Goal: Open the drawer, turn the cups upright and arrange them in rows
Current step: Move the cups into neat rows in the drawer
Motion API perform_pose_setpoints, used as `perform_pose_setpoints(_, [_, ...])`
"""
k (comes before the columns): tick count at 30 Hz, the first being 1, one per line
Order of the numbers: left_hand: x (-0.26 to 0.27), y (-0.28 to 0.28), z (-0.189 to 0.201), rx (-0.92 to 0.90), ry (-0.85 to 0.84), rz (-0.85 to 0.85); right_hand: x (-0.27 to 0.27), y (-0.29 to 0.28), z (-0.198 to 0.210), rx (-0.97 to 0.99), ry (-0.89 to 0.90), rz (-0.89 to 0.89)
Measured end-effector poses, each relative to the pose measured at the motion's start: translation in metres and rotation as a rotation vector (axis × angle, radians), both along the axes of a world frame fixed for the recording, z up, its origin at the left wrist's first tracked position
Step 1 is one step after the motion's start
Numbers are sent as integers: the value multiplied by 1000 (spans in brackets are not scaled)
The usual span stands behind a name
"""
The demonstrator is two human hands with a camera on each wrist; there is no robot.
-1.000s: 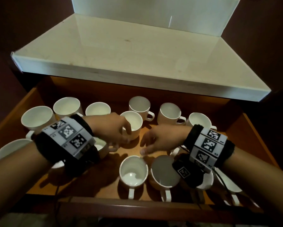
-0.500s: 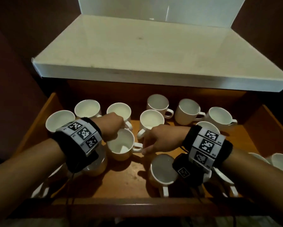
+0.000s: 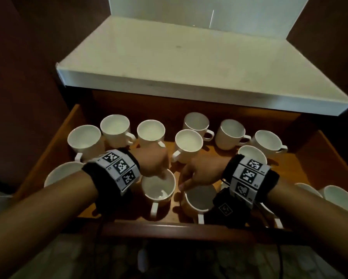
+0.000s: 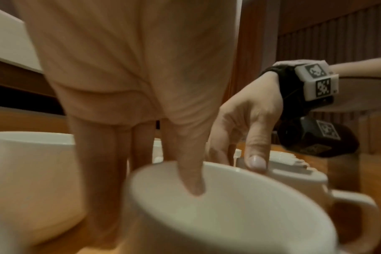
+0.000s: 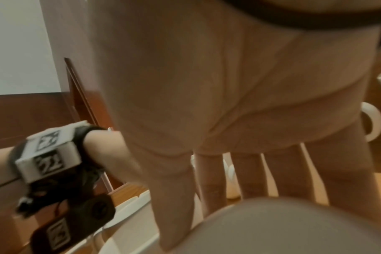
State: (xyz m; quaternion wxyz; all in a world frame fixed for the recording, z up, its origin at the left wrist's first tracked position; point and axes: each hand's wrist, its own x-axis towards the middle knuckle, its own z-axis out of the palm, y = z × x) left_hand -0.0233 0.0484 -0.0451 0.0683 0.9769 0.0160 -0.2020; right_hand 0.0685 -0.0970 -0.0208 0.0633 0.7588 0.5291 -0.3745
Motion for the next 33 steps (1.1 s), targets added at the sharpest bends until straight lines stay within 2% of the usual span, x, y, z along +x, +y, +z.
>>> perform_pose_setpoints(26, [-2,-12,-8,-79,-1,26,9,-1,-13,-16,85,-26])
perform_pose_setpoints(30, [-4,-11,-6,-76,46,41,7,0,-12,-19,59,-17])
perform_pose_setpoints(33, [-5,-2,-3,-150,144,102,7,0,-7,11,10,26])
